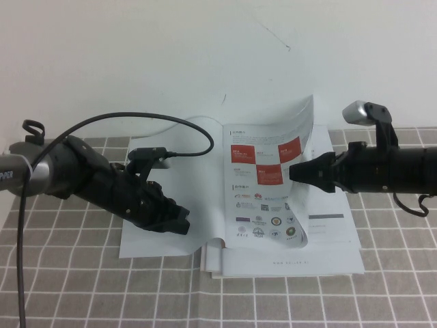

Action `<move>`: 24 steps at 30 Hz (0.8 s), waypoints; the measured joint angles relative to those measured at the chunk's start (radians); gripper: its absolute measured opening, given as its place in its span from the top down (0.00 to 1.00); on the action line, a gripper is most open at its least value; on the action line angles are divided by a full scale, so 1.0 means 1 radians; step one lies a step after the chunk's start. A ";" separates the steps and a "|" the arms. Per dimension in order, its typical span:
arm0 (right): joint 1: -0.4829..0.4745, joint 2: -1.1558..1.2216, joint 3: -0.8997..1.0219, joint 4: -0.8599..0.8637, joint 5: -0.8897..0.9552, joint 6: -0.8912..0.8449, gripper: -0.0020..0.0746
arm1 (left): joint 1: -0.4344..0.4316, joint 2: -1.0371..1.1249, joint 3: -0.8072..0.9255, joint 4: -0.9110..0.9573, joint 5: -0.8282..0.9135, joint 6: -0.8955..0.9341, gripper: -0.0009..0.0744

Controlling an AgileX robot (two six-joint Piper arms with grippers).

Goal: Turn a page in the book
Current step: Open the closed book

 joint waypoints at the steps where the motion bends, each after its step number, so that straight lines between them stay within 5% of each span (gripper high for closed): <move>1: 0.000 0.000 0.000 0.000 -0.010 0.000 0.56 | 0.000 0.000 0.000 0.000 0.000 0.000 0.99; 13: 0.026 0.000 0.000 -0.004 0.072 -0.046 0.56 | 0.000 0.002 0.000 -0.025 0.004 0.000 0.99; 24: 0.141 0.000 0.000 0.011 0.054 -0.075 0.56 | 0.000 0.003 0.000 -0.034 0.011 0.008 0.99</move>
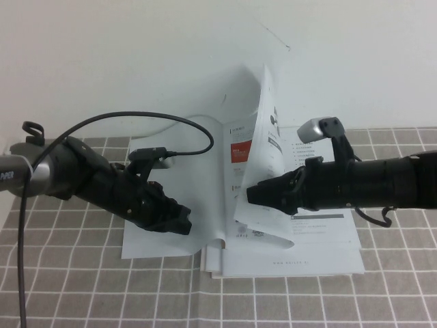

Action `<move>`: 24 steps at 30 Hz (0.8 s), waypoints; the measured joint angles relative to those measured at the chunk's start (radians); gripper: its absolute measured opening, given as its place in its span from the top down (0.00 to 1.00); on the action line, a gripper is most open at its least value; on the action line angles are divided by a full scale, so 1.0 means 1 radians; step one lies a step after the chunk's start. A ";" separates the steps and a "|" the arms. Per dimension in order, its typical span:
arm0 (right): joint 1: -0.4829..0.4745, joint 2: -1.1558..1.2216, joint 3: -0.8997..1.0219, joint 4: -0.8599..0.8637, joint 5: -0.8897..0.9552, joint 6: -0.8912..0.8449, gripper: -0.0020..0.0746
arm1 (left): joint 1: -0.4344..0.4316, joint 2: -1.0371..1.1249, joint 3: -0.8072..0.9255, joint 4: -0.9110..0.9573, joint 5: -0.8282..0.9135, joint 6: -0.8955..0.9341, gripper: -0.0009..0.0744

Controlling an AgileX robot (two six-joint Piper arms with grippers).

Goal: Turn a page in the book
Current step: Open the closed book

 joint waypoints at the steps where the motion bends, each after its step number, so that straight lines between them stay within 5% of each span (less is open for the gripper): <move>1: 0.010 0.000 0.000 -0.002 -0.015 -0.002 0.56 | 0.000 0.000 0.000 -0.006 0.002 0.000 0.99; 24: 0.049 0.030 -0.041 -0.113 -0.307 0.064 0.56 | -0.001 0.014 -0.053 0.001 0.099 0.000 0.99</move>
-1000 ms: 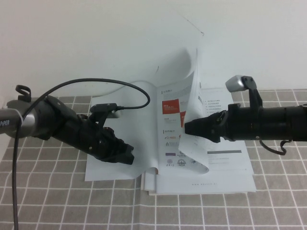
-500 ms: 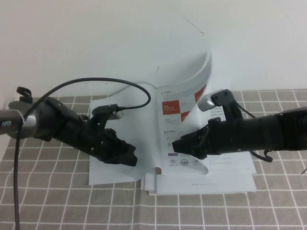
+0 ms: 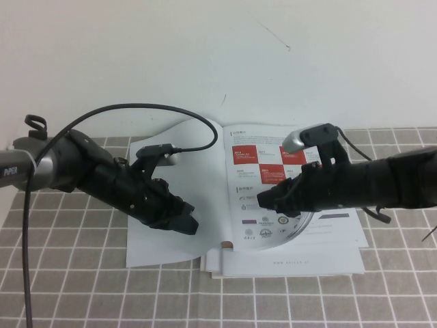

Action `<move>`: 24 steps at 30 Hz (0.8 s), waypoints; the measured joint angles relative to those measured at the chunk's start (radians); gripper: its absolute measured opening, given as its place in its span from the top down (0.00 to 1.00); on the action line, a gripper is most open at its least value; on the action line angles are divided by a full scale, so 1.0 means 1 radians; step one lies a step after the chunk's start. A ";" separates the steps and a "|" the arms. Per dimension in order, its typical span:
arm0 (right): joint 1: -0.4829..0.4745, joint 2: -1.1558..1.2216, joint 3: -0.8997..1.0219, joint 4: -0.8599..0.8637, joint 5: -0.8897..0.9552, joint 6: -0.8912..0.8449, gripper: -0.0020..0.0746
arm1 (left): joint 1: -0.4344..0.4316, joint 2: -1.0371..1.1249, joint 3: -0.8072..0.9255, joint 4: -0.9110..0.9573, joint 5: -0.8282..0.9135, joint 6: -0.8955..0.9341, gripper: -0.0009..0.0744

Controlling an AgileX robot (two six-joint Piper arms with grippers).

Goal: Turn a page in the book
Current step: Open the closed book

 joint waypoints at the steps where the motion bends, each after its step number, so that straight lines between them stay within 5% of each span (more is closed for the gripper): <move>1: 0.000 -0.002 -0.011 -0.008 -0.002 0.010 0.56 | 0.000 0.000 0.000 0.003 0.000 0.000 0.99; 13: -0.014 -0.015 -0.110 -0.275 -0.004 0.226 0.56 | 0.000 0.002 -0.001 0.002 0.005 -0.004 0.99; 24: -0.162 -0.073 -0.202 -0.859 0.070 0.867 0.49 | -0.006 0.002 -0.002 0.014 0.005 -0.009 0.99</move>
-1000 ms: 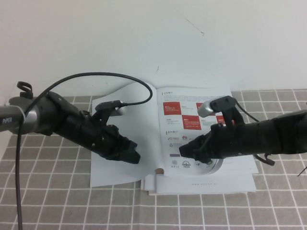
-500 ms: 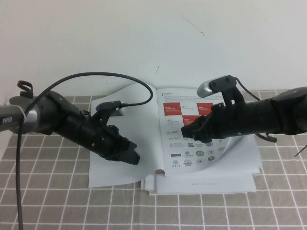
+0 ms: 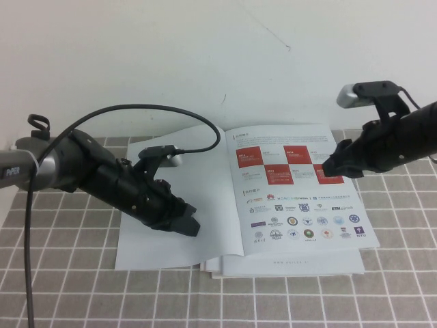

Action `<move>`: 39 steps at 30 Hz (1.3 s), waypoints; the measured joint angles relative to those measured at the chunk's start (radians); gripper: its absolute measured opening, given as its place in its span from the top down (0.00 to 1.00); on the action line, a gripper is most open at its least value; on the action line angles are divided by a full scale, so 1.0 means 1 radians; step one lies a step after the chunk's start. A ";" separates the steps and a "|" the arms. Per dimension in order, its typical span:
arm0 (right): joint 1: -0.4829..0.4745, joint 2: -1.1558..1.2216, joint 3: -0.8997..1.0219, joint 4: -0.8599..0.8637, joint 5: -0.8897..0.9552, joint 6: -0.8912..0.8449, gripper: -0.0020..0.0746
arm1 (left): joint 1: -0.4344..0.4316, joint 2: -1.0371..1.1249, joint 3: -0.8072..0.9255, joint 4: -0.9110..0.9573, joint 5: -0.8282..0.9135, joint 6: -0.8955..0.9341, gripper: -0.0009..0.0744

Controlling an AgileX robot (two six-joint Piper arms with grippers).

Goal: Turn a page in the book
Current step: Open the closed book

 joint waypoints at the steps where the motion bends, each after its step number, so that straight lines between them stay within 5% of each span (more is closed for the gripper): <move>1: -0.012 0.000 -0.001 -0.022 0.005 0.017 0.49 | 0.000 0.000 0.000 0.000 0.000 0.000 0.99; 39: -0.046 0.173 -0.023 -0.075 -0.129 0.046 0.49 | -0.002 0.000 -0.002 0.002 -0.004 0.000 0.99</move>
